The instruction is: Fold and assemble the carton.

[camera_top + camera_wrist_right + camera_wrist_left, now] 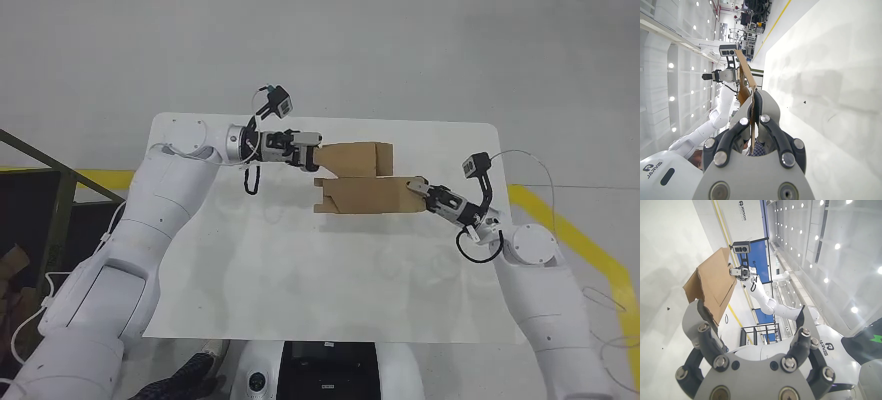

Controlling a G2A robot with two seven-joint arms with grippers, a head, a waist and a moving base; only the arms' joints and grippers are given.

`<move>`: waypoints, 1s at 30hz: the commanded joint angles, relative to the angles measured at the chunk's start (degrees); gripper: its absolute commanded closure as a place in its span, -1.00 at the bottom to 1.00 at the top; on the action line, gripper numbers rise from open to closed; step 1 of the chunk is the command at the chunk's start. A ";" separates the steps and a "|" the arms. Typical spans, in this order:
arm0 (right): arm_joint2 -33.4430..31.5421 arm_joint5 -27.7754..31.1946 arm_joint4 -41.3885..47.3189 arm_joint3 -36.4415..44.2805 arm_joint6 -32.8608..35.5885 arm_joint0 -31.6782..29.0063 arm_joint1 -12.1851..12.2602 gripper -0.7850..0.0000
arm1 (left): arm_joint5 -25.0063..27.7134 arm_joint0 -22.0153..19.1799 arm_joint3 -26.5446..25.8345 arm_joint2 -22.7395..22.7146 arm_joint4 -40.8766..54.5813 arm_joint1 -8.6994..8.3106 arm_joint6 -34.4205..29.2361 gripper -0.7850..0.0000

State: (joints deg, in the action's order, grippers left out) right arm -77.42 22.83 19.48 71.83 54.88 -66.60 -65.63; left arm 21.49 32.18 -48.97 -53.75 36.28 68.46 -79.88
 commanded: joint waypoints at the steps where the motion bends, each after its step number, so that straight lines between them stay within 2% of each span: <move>1: 0.21 0.04 0.14 0.16 -0.04 -0.13 0.01 1.00 | 0.04 0.05 -0.06 0.01 0.42 0.17 0.16 -1.00; 21: 0.98 -2.34 3.03 2.39 -2.36 -1.28 0.03 1.00 | -0.13 -0.54 -0.07 1.32 -1.72 1.51 2.25 -1.00; 22: 1.00 -2.41 3.02 2.46 -2.51 -1.33 0.04 1.00 | -0.07 -0.55 -0.07 1.26 -1.67 1.55 2.33 -0.96; 26: 1.06 -2.63 2.74 2.63 -2.99 -1.44 0.08 1.00 | 0.07 -0.54 -0.07 0.96 -1.36 1.67 2.47 -0.51; 30: 1.14 -2.83 2.56 2.42 -3.57 -1.42 0.10 1.00 | -0.02 -0.56 0.03 0.69 -1.46 1.70 2.33 -0.51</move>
State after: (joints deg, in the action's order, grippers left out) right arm -76.28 20.03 22.05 74.32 51.42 -68.05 -65.54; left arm 21.55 31.63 -48.99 -53.01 34.91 70.16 -77.49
